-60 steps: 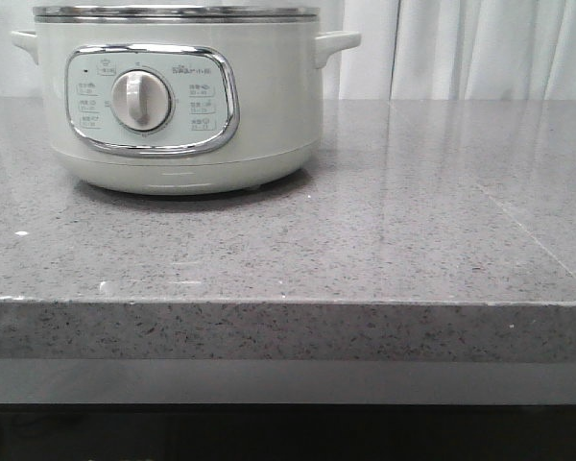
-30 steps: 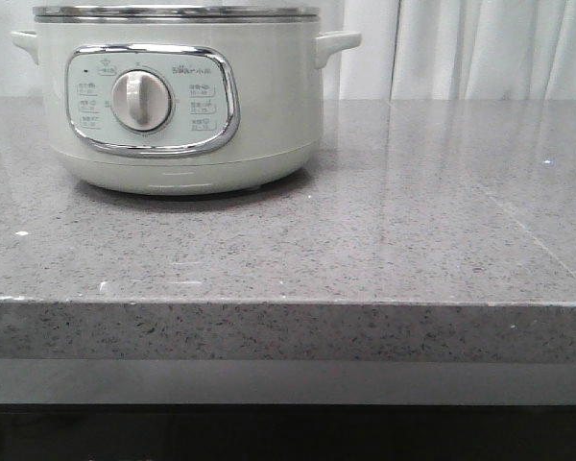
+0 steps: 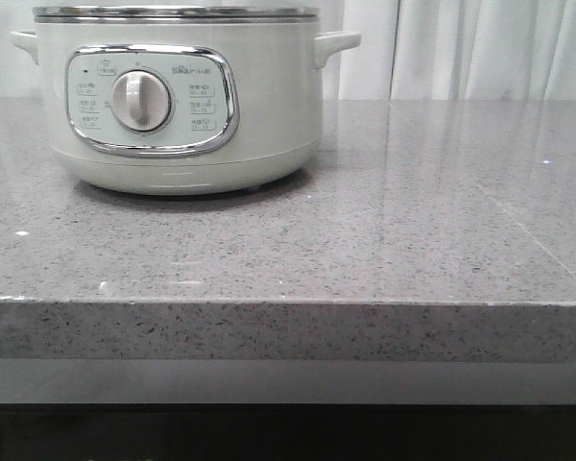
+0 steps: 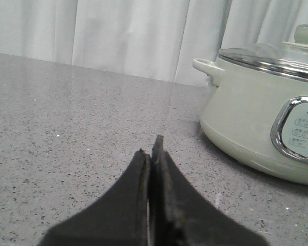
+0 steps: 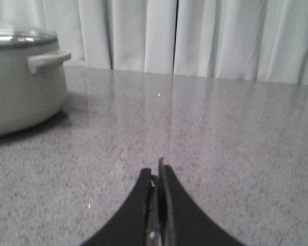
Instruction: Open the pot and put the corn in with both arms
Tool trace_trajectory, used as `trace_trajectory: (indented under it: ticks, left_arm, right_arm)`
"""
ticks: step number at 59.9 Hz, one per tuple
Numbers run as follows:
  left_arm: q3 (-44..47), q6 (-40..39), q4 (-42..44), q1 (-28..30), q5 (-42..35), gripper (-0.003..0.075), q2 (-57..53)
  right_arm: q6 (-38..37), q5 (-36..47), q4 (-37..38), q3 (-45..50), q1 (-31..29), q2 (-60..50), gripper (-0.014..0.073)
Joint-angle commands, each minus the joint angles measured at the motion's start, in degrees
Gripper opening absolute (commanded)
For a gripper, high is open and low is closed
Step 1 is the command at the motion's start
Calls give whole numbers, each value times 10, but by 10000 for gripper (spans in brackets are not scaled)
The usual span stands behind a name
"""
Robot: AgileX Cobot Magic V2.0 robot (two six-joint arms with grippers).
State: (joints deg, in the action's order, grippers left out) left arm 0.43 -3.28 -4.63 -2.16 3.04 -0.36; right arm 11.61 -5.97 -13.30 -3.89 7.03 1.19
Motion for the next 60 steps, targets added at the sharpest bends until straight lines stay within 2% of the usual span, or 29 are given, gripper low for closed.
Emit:
trace_trajectory:
  ticks: [1,7,26,34,48,53,60]
  left_arm:
    - [7,0,-6,0,-48,-20,-9]
    - [7,0,-6,0,-48,-20,-8]
    - [7,0,-6,0,-48,-20,-8]
    - [7,0,-6,0,-48,-20,-8]
    - [7,0,-6,0,-48,-20,-8]
    - [7,0,-6,0,-48,-20,-8]
    - [7,0,-6,0,-48,-20,-8]
  right_arm:
    - [3,55,-5,16,1,-22,-18]
    - [3,77,-5,50,0,-29,-18]
    - [3,70,-5,48,-1,-30,-18]
    - [3,72,-5,48,-1,-30,-72]
    - [2,72,5,48,-3,-30,-67]
    - [-23,72,33,48,-12,-30,-67]
    - [-101,70,89,48,-33,-30,-67]
